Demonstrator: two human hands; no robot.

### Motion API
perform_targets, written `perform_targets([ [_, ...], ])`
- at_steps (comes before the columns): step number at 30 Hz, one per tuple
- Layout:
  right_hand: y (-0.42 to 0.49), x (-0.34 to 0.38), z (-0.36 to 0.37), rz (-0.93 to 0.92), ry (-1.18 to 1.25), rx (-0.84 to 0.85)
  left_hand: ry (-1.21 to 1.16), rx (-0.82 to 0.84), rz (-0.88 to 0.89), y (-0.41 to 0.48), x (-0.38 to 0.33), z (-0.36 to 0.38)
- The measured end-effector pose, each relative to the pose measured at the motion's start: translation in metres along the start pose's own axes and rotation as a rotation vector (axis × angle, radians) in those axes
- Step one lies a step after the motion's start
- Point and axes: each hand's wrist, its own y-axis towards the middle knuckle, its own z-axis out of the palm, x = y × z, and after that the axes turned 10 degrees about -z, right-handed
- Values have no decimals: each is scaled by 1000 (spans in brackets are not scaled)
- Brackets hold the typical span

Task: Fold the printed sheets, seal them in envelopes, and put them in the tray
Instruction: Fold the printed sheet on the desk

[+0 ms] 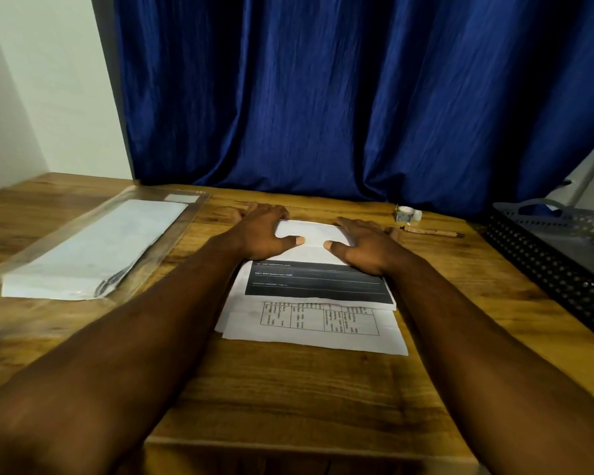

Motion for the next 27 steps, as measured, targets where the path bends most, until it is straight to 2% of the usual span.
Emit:
perform_targets([
  [4, -5, 1, -2, -38, 18, -111, -8, -63, 46, -1, 0, 1],
  [10, -8, 2, -5, -171, 41, -269, -175, -175, 162, -9, -2, -5],
  [14, -8, 11, -12, -217, -136, -385, -268, -203, 175, -14, -5, -14],
  [18, -8, 13, -19, -242, -250, -505, -165, -292, 198, -15, -8, -19],
  [20, -9, 12, -19, -227, -249, -482, -119, -274, 191, -16, -9, -18],
  [25, -13, 8, -12, -147, -138, -204, -119, -160, 182, -18, -3, -11],
  [27, -13, 10, -11, -135, -78, -192, -143, -119, 189, -18, -2, -10],
])
